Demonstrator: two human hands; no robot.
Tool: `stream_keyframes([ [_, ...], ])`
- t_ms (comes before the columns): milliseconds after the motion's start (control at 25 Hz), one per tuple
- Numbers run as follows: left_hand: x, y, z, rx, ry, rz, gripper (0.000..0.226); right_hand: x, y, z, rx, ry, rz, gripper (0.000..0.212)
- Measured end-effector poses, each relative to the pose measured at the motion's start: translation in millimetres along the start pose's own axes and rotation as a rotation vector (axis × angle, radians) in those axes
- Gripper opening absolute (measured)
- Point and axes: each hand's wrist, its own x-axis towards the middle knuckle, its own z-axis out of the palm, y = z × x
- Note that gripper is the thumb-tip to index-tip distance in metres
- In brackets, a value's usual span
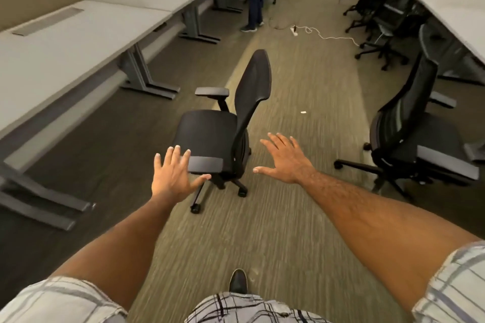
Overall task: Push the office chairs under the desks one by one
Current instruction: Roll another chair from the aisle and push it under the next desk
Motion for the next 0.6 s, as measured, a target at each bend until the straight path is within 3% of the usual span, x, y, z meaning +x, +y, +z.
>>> stream_keyframes([
  [240, 95.8, 39.1, -7.6, 0.001, -0.035, -0.066, 0.107, 77.8, 91.0, -19.0, -0.011, 0.005, -0.048, 0.133],
  [600, 201.2, 145.2, -25.7, -0.071, -0.011, -0.325, 0.108, 210.2, 232.0, -57.6, -0.058, 0.009, -0.299, 0.139],
])
